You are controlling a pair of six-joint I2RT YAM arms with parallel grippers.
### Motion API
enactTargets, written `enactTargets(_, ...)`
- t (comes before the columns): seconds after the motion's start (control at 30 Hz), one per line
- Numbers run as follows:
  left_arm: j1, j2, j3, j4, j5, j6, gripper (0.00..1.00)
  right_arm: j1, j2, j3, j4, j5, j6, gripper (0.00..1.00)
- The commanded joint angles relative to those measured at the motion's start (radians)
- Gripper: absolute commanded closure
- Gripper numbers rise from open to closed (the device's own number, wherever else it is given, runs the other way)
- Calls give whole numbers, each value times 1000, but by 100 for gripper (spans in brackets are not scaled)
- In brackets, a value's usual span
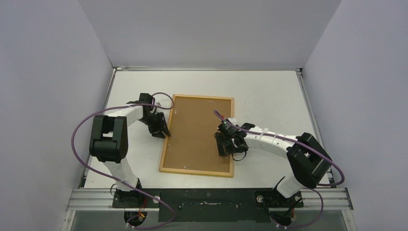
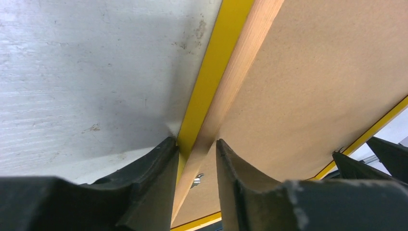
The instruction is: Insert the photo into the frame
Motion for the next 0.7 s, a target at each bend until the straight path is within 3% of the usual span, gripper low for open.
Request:
enactTargets(0.0, -2, 14, -4, 2, 41, 21, 72, 21, -45, -23, 22, -18, 38, 25)
enactTargets(0.3, -2, 10, 0, -6, 4, 23, 84, 22, -51, -50, 41, -9, 63, 34)
enactTargets(0.5, -2, 22, -4, -9, -4, 28, 88, 22, -59, -59, 47, 0, 77, 47)
enactTargets(0.67, -2, 31, 3, -11, -4, 27, 88, 22, -76, -69, 46, -7, 69, 51)
